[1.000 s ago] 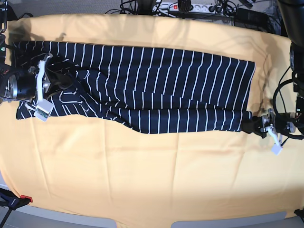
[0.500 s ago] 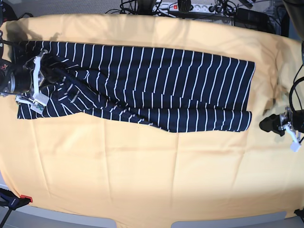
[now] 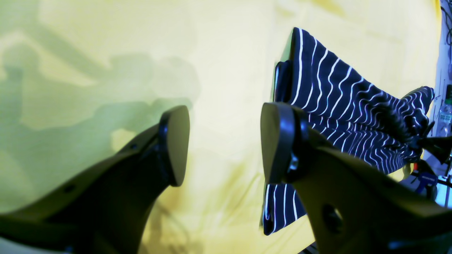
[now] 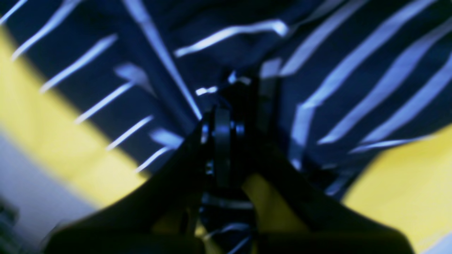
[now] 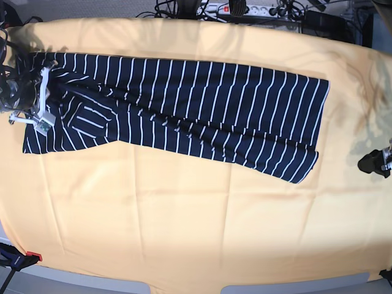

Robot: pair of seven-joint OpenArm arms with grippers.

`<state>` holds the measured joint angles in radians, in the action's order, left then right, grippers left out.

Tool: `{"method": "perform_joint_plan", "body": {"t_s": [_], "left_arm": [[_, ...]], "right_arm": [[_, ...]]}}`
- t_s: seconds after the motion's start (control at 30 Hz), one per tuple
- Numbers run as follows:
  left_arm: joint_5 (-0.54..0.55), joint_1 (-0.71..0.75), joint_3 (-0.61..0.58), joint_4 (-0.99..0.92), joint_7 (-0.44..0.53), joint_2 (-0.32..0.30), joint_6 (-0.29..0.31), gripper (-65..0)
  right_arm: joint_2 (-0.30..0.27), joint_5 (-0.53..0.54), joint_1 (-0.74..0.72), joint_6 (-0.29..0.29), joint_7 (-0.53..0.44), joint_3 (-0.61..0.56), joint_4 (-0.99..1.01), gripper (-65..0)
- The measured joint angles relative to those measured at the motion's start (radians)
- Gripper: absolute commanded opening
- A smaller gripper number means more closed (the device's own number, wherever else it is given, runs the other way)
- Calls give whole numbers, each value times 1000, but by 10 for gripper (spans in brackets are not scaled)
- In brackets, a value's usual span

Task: Fold the T-shirt properly
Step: 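Lift the hem edge with both grippers and fold it over the shirt body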

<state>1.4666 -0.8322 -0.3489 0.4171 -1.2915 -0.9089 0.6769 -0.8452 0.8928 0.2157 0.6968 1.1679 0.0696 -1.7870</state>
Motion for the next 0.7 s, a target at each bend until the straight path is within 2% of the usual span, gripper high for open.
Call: {"method": "perform_joint_plan", "body": {"t_s": [0.13, 0.2, 0.33, 0.37, 0.47, 0.5, 0.57, 0.7], "left_arm": [[0, -8, 0, 0, -15, -32, 0, -308], [-1, -13, 0, 0, -19, -49, 0, -308], [0, -50, -3, -1, -35, -76, 0, -308], [0, -64, -3, -1, -37, -83, 0, -308], [0, -106, -3, -2, -48, -118, -3, -308], [0, -122, -3, -2, -47, -130, -3, -308], [0, -146, -3, -1, -44, -151, -3, -308], [-1, -174, -3, -1, -53, -185, 13, -308]], "right_arm": [[0, -8, 2, -13, -14, 0, 0, -384], [0, -53, 3, -27, 23, 0, 0, -324], [0, -63, 3, -27, 49, 0, 1, -318], [0, -63, 2, -47, 55, 0, 1, -318], [-2, -65, -17, -57, 131, 0, -7, -318], [-4, -64, -19, -57, 122, 0, -15, -318], [-5, -63, -18, -60, 43, 7, -37, -318], [-6, -45, -20, -124, -53, 83, -110, -318]]}}
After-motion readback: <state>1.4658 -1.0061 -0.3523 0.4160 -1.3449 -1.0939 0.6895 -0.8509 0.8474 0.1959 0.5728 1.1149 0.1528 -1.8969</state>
